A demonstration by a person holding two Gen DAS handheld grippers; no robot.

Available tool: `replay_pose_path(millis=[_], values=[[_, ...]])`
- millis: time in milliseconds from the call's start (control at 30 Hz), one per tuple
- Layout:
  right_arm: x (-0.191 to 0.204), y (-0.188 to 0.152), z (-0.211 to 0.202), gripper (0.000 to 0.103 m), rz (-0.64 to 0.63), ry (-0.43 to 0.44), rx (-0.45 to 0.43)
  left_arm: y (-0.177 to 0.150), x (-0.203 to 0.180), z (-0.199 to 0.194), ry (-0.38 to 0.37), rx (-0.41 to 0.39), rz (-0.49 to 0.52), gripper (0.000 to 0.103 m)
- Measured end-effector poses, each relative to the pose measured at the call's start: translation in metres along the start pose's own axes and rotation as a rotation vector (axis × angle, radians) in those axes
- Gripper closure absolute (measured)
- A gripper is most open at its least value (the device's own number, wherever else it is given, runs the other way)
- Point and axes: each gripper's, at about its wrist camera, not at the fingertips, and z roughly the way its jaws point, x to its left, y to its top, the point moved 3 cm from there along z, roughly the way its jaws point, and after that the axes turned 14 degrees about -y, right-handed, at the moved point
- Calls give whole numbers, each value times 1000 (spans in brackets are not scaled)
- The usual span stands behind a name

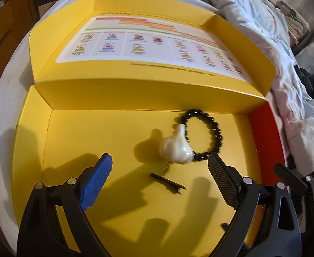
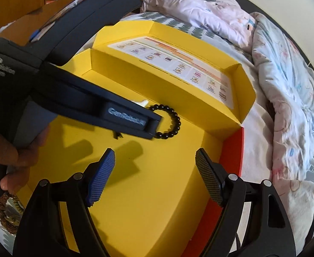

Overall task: Organize jewelry
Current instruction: 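Move both open tools back over the jewelry box, then close the left tool on the white garlic charm while the right tool grasps the black bead bracelet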

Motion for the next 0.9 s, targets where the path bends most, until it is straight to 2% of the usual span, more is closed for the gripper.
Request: replay_pose_path(millis=[233,467,533,600,667,800,900], values=[[-6,3,5,24,40,23,12,-6,4,4,23,24,15,17],[-8,3,8,24,73,16,31,-4,14,0,66,8,25,42],[-5,5,10,24,72,8,33,-5,16,-2,63,8,26,45],[0,10,15,24,52,-3,40,-6,19,-3,82,8,40,55],[7,19,22,24,29,-18,53,-5,19,-2,77,11,45,55],[26,33,36,24,-79,-33,92,-1,25,-5,74,18,44,65],[37,40,41,24,-141,-31,85,6,25,-2,52,33,42,65]])
